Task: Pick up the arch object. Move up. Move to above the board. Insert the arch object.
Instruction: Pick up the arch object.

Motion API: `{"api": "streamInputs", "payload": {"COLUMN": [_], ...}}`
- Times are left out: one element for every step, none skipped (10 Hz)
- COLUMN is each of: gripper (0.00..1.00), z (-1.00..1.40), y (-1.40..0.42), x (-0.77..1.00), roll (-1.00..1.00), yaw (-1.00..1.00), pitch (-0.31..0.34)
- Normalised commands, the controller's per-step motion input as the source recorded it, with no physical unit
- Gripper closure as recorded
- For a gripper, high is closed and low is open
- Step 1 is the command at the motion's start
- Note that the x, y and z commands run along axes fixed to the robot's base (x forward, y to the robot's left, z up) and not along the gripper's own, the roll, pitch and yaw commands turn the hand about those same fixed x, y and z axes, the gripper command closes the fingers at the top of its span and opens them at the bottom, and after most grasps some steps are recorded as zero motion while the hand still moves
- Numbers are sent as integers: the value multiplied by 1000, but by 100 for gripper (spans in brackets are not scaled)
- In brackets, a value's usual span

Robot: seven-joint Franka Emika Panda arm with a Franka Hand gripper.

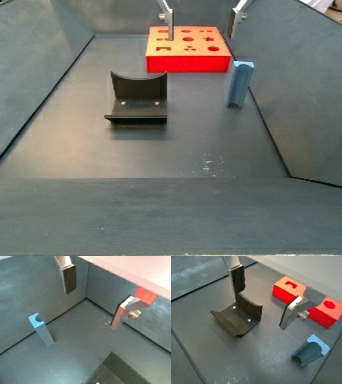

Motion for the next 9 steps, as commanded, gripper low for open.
{"api": "streamInputs", "payload": {"gripper": [0, 0, 0, 0, 0, 0, 0, 0, 0], "z": [0, -263, -343, -314, -263, -200, -143, -251, -263], "y": [-31, -254, -366, -271, -134, 0, 0, -57, -311], "x": [-71, -731, -971, -1000, -1000, -957, -917, -671, -357], "roll": [0, 46, 86, 77, 43, 10, 30, -7, -117], "yaw": [0, 0, 0, 0, -69, -254, -314, -469, -471], "pitch": [0, -93, -124, -110, -106, -51, -33, -49, -159]}}
